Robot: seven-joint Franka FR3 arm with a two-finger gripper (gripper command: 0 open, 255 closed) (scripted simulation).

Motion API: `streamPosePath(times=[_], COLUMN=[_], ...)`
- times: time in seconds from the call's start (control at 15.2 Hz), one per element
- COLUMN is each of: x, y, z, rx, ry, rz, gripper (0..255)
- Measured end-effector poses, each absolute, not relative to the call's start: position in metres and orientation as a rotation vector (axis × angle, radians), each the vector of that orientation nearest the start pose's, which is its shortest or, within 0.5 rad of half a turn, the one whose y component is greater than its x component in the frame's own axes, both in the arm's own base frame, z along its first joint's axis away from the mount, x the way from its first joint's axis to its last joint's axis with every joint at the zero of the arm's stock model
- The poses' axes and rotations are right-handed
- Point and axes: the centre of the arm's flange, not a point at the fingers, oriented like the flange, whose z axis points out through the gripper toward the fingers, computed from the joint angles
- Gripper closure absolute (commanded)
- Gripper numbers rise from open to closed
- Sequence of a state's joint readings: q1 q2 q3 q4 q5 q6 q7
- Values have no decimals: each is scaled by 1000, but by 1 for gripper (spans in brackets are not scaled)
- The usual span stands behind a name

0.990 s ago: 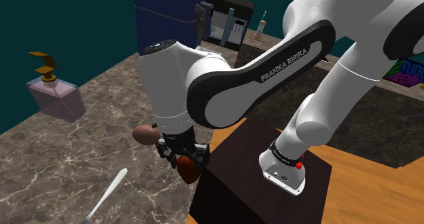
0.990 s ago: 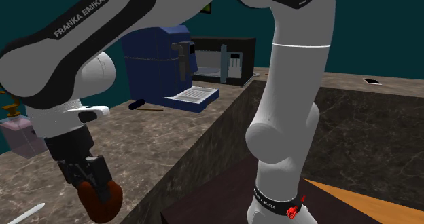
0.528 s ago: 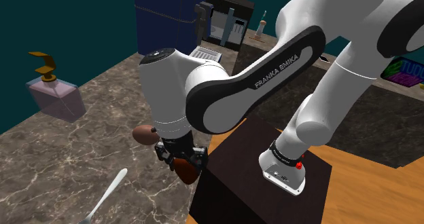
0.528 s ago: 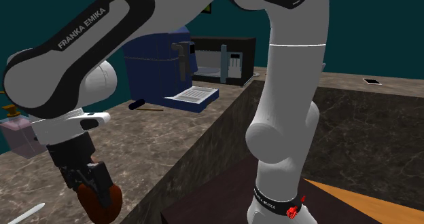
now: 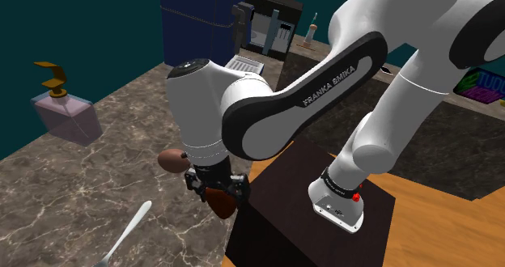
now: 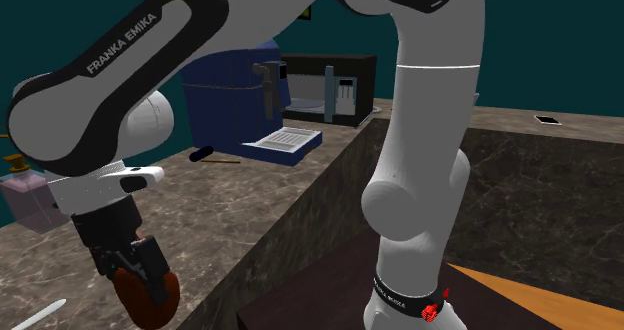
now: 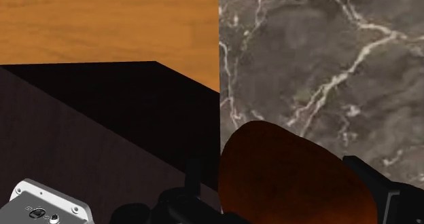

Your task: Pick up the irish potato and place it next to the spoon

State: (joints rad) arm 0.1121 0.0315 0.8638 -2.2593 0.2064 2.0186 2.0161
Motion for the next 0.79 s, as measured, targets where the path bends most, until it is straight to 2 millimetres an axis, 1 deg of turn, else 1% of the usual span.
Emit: streamPosePath(times=[0.07, 0.13, 0.33, 0.4, 0.79], x=[266, 268, 279, 280, 282], y=[415, 416, 419, 419, 419], z=[335, 340, 373, 377, 382], rx=[-2824, -2824, -2823, -2823, -2824], ry=[1833, 1833, 1833, 1833, 1833], rz=[367, 367, 366, 366, 367], gripper=[0, 0, 0, 0, 0])
